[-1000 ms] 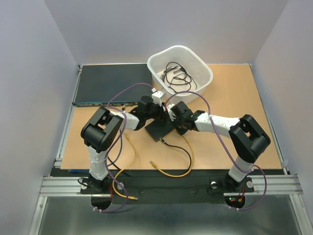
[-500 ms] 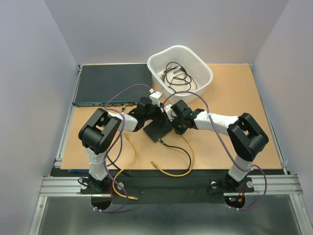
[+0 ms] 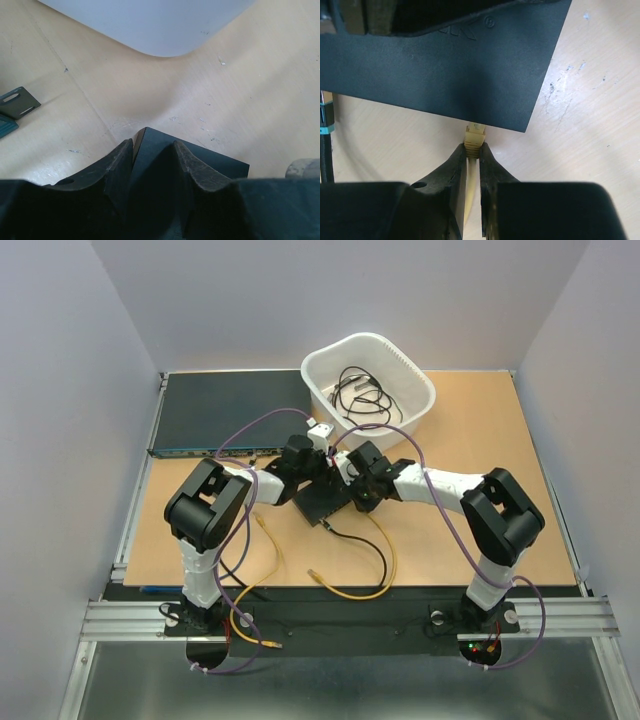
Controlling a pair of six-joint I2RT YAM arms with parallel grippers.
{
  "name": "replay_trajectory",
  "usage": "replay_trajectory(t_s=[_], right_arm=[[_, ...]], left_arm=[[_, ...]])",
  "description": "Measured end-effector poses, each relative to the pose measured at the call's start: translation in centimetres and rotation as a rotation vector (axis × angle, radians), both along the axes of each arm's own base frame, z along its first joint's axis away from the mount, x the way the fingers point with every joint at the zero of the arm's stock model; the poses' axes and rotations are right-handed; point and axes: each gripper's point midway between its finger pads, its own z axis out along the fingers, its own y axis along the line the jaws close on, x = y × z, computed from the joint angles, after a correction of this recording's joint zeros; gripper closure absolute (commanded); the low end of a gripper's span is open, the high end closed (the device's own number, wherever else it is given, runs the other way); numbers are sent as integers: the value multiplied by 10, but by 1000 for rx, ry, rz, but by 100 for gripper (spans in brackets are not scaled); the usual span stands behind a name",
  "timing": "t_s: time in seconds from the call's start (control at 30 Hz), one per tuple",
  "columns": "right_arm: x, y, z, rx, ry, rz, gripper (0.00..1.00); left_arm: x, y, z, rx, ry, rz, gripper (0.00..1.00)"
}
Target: Insert the plug into the switch port
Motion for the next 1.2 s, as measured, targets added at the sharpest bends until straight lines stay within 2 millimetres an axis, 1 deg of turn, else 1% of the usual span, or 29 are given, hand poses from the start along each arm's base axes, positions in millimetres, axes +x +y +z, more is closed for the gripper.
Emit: replay_trajectory(t_s=[0.17,0.23,0.27,0.3,0.37,0.4,0.47,0.6,0.67,0.73,0.87,0.93,1.0,1.1,1.13,1.2], right_arm=[[8,-7,-1,-25,-49,-60,100],[10,-10,-2,-23,-73,-87,98],[11,-11,-1,-25,-86,-100,96],[11,-12,-1,-24,-99,-109,92],[13,-13,0,-23,-121,-125,87],[14,-15,0,-21,-137,-138,82],[16,-17,2,-12,-164,-159,77],[19,-20,9,7,-203,-190,74],[28,-14,24,54,-255,-206,72],[40,-7,49,122,-326,-228,70],[46,-2,92,228,-410,-258,66],[43,-4,107,267,-433,-270,64],[41,-4,117,295,-439,-279,62],[34,4,129,348,-434,-277,61],[27,11,134,377,-423,-266,60],[15,26,138,420,-396,-239,60]], left_arm=[[3,1,1,18,18,17,55],[4,1,0,24,29,22,56],[4,2,0,26,35,27,56],[4,2,0,28,42,31,56],[5,3,0,31,53,38,56],[6,4,0,31,62,44,56],[6,6,0,31,78,53,56],[5,9,1,35,109,66,56],[0,8,0,32,138,61,55],[-5,6,0,32,159,52,55],[-8,6,1,43,183,54,55],[-8,6,2,49,191,56,55],[-9,8,2,59,202,60,55],[-13,15,6,77,216,76,54],[-13,16,10,78,212,82,54],[-11,21,25,73,191,102,53]])
